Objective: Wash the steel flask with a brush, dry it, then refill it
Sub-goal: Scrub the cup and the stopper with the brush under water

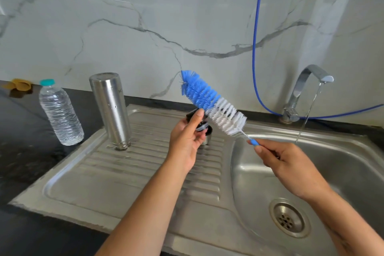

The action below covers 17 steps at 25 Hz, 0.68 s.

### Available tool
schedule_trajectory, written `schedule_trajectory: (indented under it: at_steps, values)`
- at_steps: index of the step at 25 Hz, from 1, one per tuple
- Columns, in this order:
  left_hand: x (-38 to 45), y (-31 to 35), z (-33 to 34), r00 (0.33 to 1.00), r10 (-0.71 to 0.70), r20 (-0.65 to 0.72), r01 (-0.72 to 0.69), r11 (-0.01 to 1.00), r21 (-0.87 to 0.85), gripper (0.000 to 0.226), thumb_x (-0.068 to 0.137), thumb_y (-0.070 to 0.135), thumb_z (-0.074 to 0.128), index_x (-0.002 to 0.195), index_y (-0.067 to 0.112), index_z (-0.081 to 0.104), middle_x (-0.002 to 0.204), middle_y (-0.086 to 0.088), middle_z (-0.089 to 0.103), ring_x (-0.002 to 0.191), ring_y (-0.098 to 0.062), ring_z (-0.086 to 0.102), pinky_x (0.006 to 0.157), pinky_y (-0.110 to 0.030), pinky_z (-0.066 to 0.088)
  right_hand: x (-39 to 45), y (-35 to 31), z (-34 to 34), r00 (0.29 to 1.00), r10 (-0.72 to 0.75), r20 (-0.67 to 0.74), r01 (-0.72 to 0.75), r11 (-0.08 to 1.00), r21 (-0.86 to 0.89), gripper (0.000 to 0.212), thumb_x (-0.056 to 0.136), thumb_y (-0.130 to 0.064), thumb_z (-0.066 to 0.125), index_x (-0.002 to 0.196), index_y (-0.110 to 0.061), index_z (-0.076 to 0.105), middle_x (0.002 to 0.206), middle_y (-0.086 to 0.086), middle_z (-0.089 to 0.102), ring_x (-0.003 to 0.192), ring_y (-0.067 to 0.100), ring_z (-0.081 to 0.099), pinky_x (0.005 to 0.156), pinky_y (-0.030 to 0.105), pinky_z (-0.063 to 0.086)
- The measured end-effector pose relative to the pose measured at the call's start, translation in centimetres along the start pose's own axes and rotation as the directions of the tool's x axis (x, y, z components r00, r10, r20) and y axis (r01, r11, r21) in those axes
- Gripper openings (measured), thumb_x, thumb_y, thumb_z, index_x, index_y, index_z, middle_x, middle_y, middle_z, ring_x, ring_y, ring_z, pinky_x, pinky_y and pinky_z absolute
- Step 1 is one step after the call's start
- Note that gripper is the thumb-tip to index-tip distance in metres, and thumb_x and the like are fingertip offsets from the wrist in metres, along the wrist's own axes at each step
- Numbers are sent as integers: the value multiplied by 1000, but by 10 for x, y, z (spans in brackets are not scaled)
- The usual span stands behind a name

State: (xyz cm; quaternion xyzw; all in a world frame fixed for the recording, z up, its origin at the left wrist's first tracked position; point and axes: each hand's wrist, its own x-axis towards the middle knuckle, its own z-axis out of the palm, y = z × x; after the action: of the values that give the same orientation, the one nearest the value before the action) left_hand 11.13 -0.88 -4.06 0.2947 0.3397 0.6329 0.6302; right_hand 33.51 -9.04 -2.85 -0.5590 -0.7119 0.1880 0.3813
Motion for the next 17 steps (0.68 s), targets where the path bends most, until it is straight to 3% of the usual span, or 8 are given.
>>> schedule_trajectory:
  at_steps: [1,3,6,9,12,15,17]
  values:
    - [0,-1,1,1000,-16,-13,17,999,40,39,78,48,75,102,19,68,88,-2,70,70,-12,65,64,-22,53,-1,0,-1,1000,7,6,-7,1000,-27,23,102,-27,58,109,-39,76,57,-9,33,53,8,28,50,18,29]
    - [0,-3,2,997,-67,29,66,997,47,55,76,57,71,112,16,68,97,-5,75,80,-17,70,73,-27,59,-2,1,-3,1000,17,11,-16,998,-64,21,103,-27,58,108,-27,78,54,-9,31,52,9,27,51,20,29]
    - [-6,-7,5,983,-95,157,88,995,50,35,89,35,71,113,10,70,109,-9,77,97,-20,73,81,-30,62,-4,-1,-1,1000,-4,-19,2,995,-102,22,102,-27,59,112,-34,77,54,-8,29,53,10,26,52,20,31]
    - [-8,-2,4,994,-83,71,78,994,76,23,82,20,80,101,10,72,95,-7,75,76,-18,72,62,-19,55,-3,-2,-2,999,-17,38,21,992,-122,22,102,-28,59,113,-33,77,54,-9,29,53,10,26,51,18,32]
    - [0,6,-3,991,-60,-123,65,997,38,24,84,33,81,88,13,70,79,-4,72,59,-16,65,56,-18,47,-4,0,-8,984,-4,177,21,995,-95,24,103,-31,56,111,-30,78,54,-12,33,53,8,30,53,14,32]
    - [-8,-8,6,997,-58,-44,65,979,192,27,89,39,77,83,13,72,71,-2,70,57,-14,61,54,-20,49,-3,1,0,993,-37,116,52,990,-134,26,103,-29,55,111,-16,77,55,-9,31,54,9,28,52,18,31]
    - [-13,-8,12,999,-42,-5,42,977,211,25,91,35,75,86,11,74,73,0,73,61,-13,63,55,-20,52,-3,0,1,995,-37,91,49,990,-129,23,104,-28,56,109,-21,77,55,-8,32,54,9,27,52,20,31]
